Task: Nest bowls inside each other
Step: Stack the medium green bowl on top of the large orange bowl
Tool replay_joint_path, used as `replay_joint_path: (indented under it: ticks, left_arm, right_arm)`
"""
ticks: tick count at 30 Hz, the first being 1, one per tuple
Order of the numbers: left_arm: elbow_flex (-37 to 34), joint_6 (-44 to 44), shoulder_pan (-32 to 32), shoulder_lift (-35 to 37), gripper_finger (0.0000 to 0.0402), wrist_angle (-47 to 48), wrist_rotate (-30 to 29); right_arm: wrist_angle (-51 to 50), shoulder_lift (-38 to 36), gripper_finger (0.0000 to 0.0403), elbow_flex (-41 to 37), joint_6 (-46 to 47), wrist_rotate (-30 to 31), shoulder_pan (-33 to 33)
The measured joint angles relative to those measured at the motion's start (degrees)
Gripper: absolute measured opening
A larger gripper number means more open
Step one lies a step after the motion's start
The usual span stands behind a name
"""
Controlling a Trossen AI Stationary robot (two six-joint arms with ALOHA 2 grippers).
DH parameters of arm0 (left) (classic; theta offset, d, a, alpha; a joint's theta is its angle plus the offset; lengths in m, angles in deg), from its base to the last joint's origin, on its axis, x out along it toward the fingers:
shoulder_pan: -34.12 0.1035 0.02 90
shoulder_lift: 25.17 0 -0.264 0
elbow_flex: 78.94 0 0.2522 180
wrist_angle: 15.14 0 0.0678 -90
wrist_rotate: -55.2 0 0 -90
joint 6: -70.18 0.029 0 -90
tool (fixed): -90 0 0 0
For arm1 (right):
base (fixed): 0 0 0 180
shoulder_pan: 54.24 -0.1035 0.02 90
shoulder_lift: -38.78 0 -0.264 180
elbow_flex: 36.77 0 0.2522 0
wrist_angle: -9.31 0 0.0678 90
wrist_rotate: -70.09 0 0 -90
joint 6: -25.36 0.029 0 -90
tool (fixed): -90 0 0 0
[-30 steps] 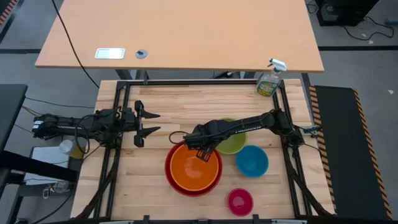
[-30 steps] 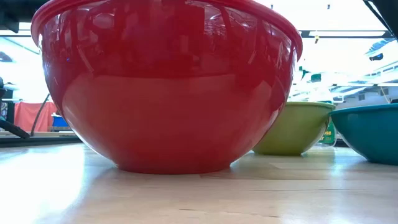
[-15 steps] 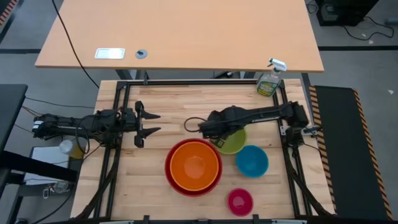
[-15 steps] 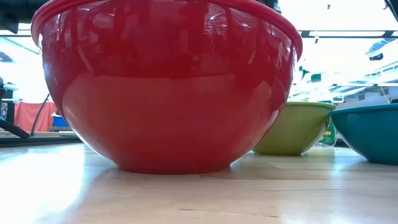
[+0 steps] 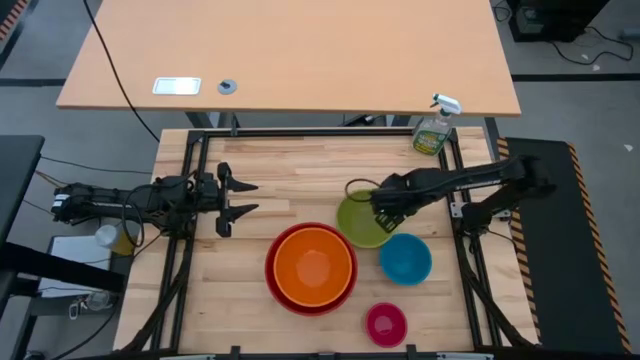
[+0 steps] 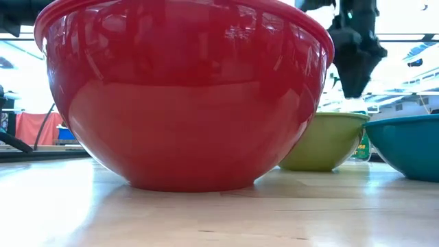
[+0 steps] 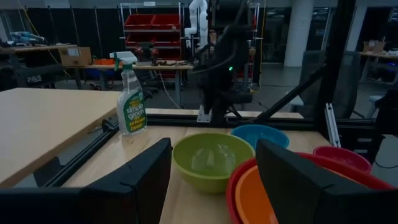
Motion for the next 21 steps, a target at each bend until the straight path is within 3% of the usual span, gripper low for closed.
replay_joint_path:
  ticks: [8, 16, 21]
  left_arm:
    - [0.0, 0.0, 0.0, 0.0, 0.0238, 0.0, 0.0]
    - [0.0, 0.0, 0.0, 0.0, 0.0238, 0.0, 0.0]
    - [0.0, 0.1, 0.0, 0.0, 0.0238, 0.0, 0.0]
  right_arm:
    - [5.4, -3.3, 0.0193, -9.6, -0.1, -1.4, 4.9]
    - [10.7, -3.2, 0.0262, -11.0, -0.8, -3.2, 6.6]
    - [10.6, -3.2, 0.0281, -11.0, 0.0, -3.7, 7.1]
